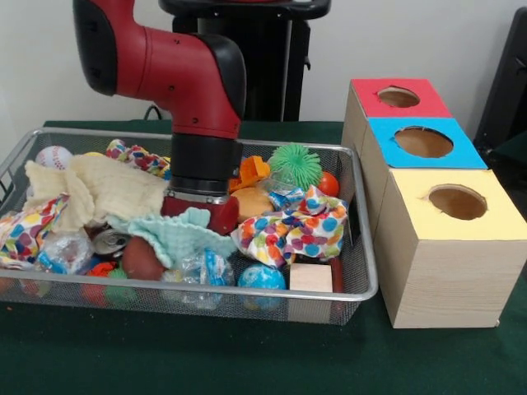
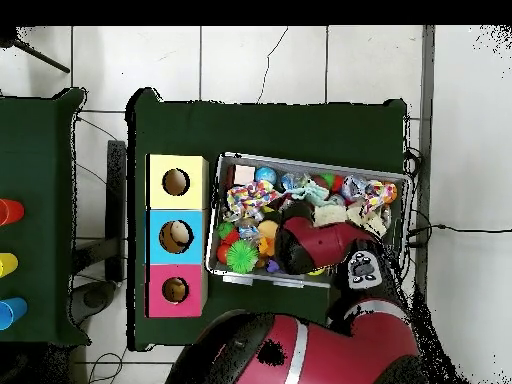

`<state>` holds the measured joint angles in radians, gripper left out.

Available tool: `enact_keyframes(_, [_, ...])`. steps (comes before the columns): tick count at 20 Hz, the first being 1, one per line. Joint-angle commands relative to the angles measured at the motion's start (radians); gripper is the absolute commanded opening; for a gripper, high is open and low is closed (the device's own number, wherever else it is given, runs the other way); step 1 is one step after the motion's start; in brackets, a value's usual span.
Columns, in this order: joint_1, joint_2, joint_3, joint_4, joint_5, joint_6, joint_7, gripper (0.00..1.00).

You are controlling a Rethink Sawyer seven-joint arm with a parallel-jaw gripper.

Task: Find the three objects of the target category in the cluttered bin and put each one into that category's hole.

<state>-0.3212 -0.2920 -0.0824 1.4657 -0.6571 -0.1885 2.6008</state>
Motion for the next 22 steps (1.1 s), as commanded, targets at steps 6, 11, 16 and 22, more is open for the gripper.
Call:
enact_keyframes(6, [-0.073,-0.162,-0.059,0.079,-0.019,0.449,-0.143,0.0])
enact_keyframes(11, [-0.091,-0.15,-0.049,0.077,-0.041,0.465,-0.12,0.0])
enact_keyframes(16, [-0.137,-0.155,-0.015,0.116,-0.024,0.502,-0.12,0.0])
enact_keyframes(22, [-0.275,-0.144,0.13,0.155,-0.01,0.485,-0.17,1.0])
